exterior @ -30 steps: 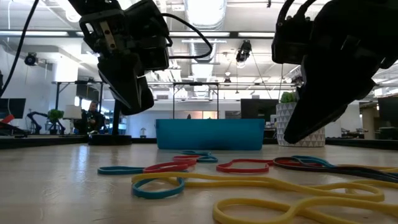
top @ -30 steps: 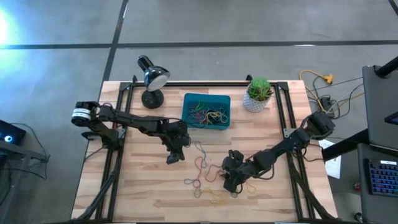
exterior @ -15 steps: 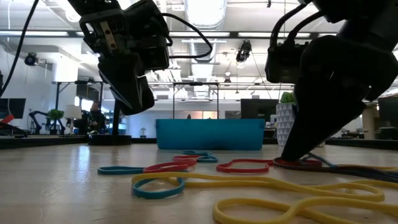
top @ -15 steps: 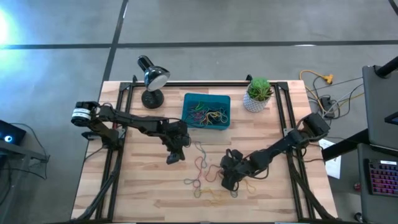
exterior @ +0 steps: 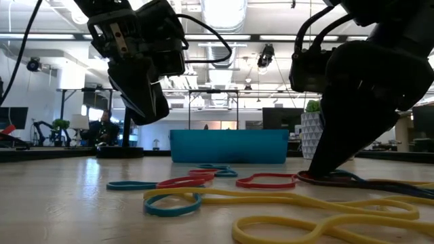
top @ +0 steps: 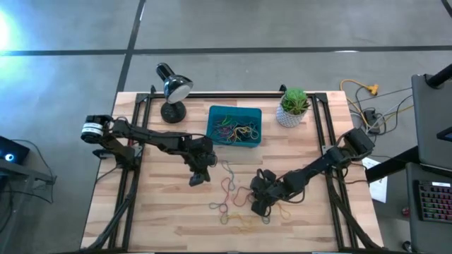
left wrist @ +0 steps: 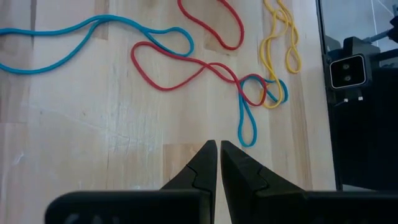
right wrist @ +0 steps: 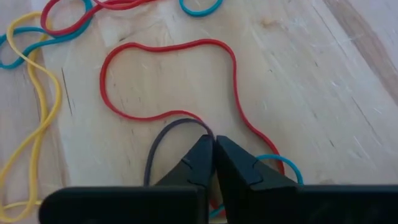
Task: Pick and place rubber bands into bin
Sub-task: Put the purple rubber band into the blue bin
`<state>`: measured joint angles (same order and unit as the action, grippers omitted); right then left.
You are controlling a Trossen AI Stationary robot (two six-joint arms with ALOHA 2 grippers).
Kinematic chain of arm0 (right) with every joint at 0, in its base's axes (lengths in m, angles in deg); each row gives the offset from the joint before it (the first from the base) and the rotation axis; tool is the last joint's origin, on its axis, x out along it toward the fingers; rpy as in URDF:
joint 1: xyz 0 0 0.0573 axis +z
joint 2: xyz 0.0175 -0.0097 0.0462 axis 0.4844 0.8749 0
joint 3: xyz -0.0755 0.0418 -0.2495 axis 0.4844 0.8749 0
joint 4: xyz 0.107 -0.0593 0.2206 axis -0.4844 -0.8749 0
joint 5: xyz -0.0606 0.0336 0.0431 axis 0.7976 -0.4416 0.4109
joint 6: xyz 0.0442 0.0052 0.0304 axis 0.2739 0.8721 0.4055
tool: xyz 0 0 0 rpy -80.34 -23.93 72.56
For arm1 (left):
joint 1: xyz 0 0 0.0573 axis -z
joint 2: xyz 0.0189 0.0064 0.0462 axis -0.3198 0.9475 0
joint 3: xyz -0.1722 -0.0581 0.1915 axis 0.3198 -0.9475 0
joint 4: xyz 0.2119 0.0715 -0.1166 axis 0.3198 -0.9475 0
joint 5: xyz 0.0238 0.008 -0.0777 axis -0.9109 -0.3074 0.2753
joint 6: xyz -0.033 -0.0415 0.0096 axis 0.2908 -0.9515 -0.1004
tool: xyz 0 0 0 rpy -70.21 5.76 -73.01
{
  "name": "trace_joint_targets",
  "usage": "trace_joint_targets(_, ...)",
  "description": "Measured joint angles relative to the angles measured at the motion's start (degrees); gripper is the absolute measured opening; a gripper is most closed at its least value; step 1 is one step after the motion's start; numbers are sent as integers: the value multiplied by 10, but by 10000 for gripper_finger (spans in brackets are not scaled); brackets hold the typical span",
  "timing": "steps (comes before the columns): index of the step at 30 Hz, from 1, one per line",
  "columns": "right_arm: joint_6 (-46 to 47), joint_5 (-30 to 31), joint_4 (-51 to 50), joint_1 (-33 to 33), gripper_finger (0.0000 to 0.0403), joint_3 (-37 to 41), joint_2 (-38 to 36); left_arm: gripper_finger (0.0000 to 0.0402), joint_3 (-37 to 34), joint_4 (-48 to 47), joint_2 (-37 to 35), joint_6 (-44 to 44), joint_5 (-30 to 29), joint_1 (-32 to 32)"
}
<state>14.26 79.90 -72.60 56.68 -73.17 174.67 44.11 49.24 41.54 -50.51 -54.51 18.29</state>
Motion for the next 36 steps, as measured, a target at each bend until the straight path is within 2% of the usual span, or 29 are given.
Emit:
trace_joint_targets(7, 0, -3, 0, 0, 8, -4, -11, 5, 0, 0, 0, 0, 0, 0)
trace_joint_targets(28, -59, 18, 2, -6, 8, -21, -122, 5, 0, 2, 0, 0, 0, 0)
trace_joint_targets(36, -174, 33, -2, -41, 8, -78, -162, 5, 0, 4, 0, -1, 0, 0)
